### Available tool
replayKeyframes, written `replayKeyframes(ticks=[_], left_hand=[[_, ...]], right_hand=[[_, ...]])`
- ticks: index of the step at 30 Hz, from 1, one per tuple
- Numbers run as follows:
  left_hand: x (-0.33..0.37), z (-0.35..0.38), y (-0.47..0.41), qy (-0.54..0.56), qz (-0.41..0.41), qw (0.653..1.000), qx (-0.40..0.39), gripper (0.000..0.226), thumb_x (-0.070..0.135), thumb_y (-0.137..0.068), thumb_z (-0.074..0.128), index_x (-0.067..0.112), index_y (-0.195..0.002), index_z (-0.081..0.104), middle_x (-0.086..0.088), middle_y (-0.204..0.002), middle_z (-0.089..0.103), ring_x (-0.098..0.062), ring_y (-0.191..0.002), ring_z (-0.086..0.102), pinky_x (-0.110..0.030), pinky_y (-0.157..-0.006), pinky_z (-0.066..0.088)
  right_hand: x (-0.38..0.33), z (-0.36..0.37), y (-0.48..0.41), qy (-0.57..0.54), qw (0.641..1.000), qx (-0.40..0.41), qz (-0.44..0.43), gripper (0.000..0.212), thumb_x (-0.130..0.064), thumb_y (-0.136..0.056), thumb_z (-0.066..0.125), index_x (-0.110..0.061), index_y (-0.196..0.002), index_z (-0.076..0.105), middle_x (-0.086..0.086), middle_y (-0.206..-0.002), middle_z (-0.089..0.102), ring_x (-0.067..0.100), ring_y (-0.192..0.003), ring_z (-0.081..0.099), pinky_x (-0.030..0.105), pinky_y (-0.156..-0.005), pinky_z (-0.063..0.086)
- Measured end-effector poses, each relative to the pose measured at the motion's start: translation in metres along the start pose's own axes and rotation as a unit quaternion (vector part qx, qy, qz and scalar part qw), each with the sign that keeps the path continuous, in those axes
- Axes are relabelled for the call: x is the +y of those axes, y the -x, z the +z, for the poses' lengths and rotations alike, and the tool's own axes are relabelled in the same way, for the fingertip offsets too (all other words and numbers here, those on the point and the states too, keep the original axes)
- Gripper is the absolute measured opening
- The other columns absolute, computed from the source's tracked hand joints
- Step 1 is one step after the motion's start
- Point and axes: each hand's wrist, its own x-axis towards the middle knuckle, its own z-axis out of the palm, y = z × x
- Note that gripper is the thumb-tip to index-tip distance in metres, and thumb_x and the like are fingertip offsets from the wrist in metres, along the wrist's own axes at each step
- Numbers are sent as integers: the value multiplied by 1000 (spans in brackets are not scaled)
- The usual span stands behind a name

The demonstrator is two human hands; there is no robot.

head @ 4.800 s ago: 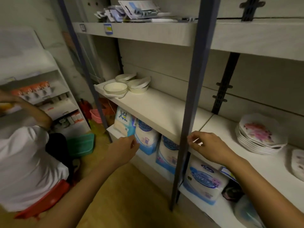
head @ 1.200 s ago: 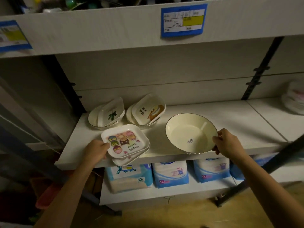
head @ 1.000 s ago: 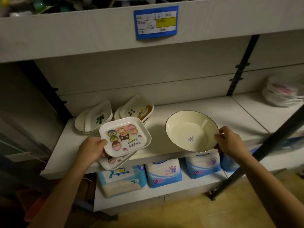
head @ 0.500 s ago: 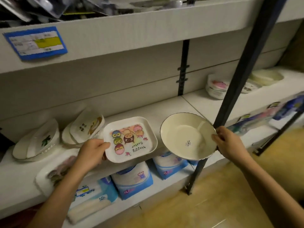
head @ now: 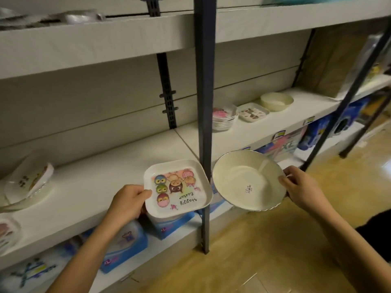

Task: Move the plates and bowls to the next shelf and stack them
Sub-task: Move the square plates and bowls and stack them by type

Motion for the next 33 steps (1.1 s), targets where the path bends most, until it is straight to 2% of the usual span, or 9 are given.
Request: replayKeyframes(ticks=[5,9,11,14,17,19,22,27,33], left_hand=[[44,56,-1,-16,23,999,-23,35,11,-89,52,8,-54,55,3,-27,45,-12,-38,41,-24,-45,33],[77,93,-8,-28,51,997,-43,33,11,-88,52,6,-56,57,4,-29,42,-12,-39,39,-24,-47,32],[92,109,-14,-34,65,996,-52,31,13,-90,51,-3,-67,63,4,-38,46,-11,-39,40,-23,-46,34],[115,131,-31,-30,81,994,-60,31,16,-91,50,-5,-72,63,-5,-51,50,-12,-43,43,-26,-51,37],[135,151,-55,-47,92,993,-51,35,16,-91,49,7,-57,53,1,-41,47,-10,-36,43,-22,-46,37],[149,163,-73,-58,100,992,-42,37,16,-90,49,9,-53,50,3,-38,47,-9,-35,44,-23,-47,39],[170,180,-103,-60,100,993,-30,35,18,-90,50,7,-57,51,-1,-41,48,-16,-43,45,-30,-56,39],[194,206,-145,-59,100,993,-14,34,22,-90,49,8,-59,51,-6,-53,53,-19,-51,49,-31,-57,39],[223,230,-189,-68,87,994,-4,33,20,-90,49,6,-60,54,-7,-57,56,-21,-52,49,-33,-59,41]], right_hand=[[42,-43,-14,-31,999,20,24,14,-19,-94,48,-8,-97,55,11,-83,64,18,-62,57,32,-56,48],[67,-68,-28,-27,997,45,53,14,-19,-94,48,-8,-98,55,15,-86,63,26,-68,59,47,-71,53],[78,-78,-39,-32,996,54,70,18,-19,-94,48,-5,-102,56,15,-87,63,27,-69,60,48,-72,54],[94,-89,-60,-39,993,61,92,24,-19,-95,47,-2,-110,56,13,-88,62,21,-66,58,40,-65,52],[106,-99,-87,-40,992,71,101,28,-20,-95,47,-1,-113,55,13,-88,61,18,-64,55,28,-55,45],[112,-104,-109,-40,991,76,103,28,-20,-95,47,-1,-113,56,15,-89,62,18,-64,55,26,-52,42],[115,-114,-147,-44,990,78,104,27,-20,-95,47,-2,-112,56,15,-91,64,23,-70,59,34,-62,50],[120,-123,-207,-49,991,78,98,28,-20,-94,48,-2,-114,55,13,-98,61,30,-86,62,44,-77,54],[139,-126,-266,-60,991,58,104,30,-22,-94,47,-3,-117,54,13,-101,61,30,-90,61,42,-77,53]])
